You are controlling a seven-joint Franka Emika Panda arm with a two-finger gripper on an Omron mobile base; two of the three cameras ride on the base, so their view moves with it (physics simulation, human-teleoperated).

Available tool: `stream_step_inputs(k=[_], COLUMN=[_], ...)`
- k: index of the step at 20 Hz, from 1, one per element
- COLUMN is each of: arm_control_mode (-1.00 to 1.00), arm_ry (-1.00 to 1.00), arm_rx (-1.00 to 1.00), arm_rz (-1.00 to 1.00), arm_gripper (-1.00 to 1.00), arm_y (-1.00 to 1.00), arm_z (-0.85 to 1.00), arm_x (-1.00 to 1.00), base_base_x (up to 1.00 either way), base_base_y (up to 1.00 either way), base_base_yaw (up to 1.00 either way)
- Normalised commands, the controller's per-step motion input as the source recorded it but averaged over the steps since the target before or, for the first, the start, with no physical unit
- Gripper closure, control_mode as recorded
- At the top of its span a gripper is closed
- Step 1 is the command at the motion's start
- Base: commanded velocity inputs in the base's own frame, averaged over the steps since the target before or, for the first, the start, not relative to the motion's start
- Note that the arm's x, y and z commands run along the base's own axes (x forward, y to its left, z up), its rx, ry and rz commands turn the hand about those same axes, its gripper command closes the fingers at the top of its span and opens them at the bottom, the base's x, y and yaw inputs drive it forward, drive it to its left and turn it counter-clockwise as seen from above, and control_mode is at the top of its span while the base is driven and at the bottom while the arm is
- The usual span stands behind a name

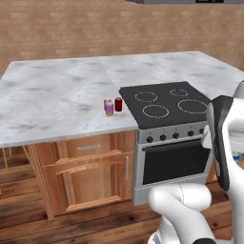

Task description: Four empty soda cans are scattered around the kitchen. Gather all the cans and cluster them next to the stove for recycling.

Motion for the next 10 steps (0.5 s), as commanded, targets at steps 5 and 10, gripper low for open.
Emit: stream_step_inputs(k=[5,10], arm_control_mode=[1.0,1.0], arm_ry=[0.0,0.0], arm_rx=[0.0,0.0], arm_rz=[0.0,0.0], arm_gripper=[1.0,1.0], arm_y=[0.0,0.0], arm_z=[0.0,0.0], arm_x=[0.0,0.0], base_base_x=[0.2,0.11], base_base_y=[0.27,0.53], base_base_yaw=[0.0,0.0])
